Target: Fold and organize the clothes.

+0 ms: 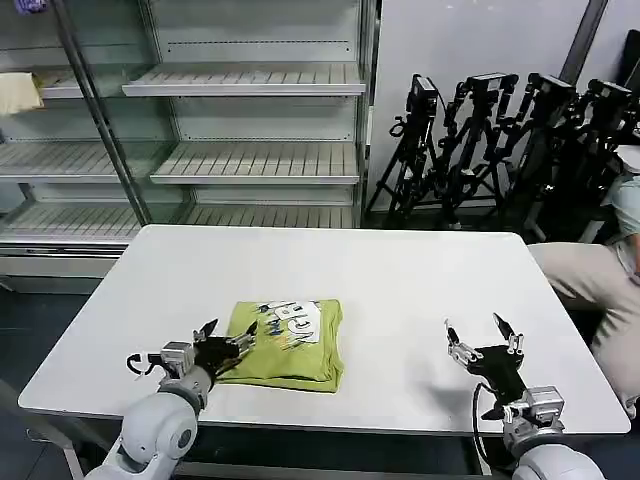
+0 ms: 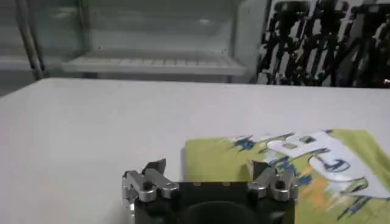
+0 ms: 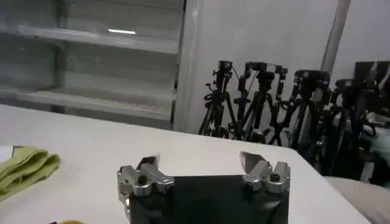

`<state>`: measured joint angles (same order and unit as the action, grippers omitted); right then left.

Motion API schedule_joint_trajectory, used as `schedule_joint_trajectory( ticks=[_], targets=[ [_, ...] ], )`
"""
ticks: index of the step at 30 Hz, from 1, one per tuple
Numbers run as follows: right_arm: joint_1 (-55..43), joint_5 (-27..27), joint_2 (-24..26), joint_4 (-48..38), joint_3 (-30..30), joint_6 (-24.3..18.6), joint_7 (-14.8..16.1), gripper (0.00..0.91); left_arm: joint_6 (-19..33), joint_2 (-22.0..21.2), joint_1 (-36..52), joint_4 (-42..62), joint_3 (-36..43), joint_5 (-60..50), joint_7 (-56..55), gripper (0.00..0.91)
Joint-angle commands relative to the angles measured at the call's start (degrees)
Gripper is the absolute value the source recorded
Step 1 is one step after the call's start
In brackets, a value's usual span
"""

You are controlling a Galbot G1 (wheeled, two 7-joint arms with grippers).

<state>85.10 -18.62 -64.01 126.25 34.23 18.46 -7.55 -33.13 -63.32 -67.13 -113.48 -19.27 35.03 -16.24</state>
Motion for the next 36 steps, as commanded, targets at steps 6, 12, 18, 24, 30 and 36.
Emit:
schedule_joint_trajectory(
  ticks=[6, 12, 18, 24, 30, 36],
  targets=[
    [0.0, 0.2, -0.1, 0.5, 0.0, 0.3, -0.1, 0.907, 0.0, -0.6, -1.0, 2.0, -0.1, 3.2, 1.4, 0.010],
    [0.1, 0.4, -0.3, 0.8, 0.0, 0.3, -0.1, 0.907, 0.0, -1.3, -1.1, 2.0, 0.2, 2.6, 1.7, 0.020],
    [0.9, 0.7, -0.6, 1.0, 0.2, 0.1, -0.1, 0.907, 0.1, -1.3, -1.5, 1.7, 0.4, 1.1, 2.6, 0.010],
    [1.5, 1.1, -1.1, 1.5, 0.3, 0.0, -0.2, 0.907, 0.1, 0.7, -1.7, 0.7, 0.4, -3.2, 4.9, 0.020],
    [1.8, 1.5, -1.3, 1.8, 0.4, -0.4, -0.1, 0.907, 0.7, 4.7, -1.8, 1.3, -2.2, -10.0, 9.9, 0.010],
    [1.7, 1.6, -1.5, 2.4, 0.4, -0.5, -0.1, 0.907, 0.2, 16.3, -2.5, 1.0, -13.9, -9.7, 16.6, 0.000]
  ],
)
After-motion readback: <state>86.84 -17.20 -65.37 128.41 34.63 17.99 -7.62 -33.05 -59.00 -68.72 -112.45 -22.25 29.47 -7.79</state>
